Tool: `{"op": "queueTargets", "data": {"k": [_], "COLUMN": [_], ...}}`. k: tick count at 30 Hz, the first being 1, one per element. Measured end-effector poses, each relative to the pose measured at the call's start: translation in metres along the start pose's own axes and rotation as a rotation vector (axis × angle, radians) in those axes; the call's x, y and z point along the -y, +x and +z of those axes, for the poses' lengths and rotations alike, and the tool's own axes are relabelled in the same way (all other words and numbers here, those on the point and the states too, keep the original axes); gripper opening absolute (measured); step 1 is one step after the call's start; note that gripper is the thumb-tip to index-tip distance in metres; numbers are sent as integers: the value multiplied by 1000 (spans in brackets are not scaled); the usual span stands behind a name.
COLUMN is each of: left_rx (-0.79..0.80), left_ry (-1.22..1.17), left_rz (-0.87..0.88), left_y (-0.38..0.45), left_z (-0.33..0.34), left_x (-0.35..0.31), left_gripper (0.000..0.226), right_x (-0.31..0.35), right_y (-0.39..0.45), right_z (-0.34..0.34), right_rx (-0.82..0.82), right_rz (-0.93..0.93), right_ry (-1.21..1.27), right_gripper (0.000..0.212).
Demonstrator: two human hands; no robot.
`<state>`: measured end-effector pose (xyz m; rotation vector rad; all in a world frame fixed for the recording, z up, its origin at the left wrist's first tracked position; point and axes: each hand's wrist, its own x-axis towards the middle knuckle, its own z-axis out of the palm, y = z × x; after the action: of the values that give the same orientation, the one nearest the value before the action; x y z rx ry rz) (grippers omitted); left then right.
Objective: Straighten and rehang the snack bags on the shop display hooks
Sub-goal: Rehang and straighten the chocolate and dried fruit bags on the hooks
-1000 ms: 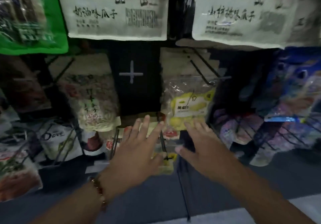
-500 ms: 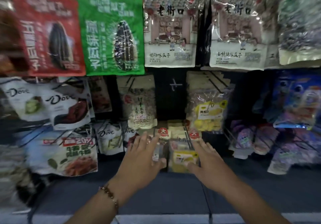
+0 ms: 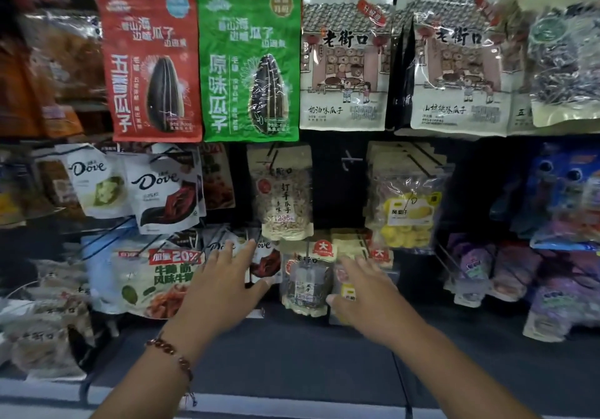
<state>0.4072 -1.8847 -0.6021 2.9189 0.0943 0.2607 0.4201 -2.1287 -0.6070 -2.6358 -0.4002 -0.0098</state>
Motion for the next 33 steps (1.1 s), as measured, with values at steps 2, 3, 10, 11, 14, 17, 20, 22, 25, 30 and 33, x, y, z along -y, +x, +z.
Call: {"op": "queueTargets", "data": {"k": [2,3,10,11,14,17,20,22,25,30,33], "left_rx": [20,23,-65,-58,-47,-70,-129,-129,-118,-176,-185], "left_ry": [-24,-46,-178,-179,-240,-325,-365,-402,-437,-442,-456], "left_rz": [-7,-15,-75,-70,-89,-141,-147,-161,-161,-154,-149], "left_y": [16,24,83,88,97,103,107,109,110,111,108], "left_z": [2,5,46,52,69,80,80,79,80,76,73], "left_x": [4,6,28,31,33,27,19,19,28,34,34], "left_gripper": [79,78,73,73,73,72,69,68,68,63,63], "right_x": [-2,-4,3,6,12,11,4,1,-1,-1,5], "right_y": [26,40,150,167,219,261,283,287,288,279,269], "right_z": [0,1,12,14,21,36,53,60,64,66,67], "right_rx": [4,7,23,12,-49,-88,-163,-209,-219,-170,-145], "right_rz": [-12,-13,80,106,166,224,253,266,259,230,175], "right_ry": [-22,-26,278,340,495,595,635,697,787,810,778], "right_gripper": [79,79,85,87,92,93,67,52,49,31,32]}}
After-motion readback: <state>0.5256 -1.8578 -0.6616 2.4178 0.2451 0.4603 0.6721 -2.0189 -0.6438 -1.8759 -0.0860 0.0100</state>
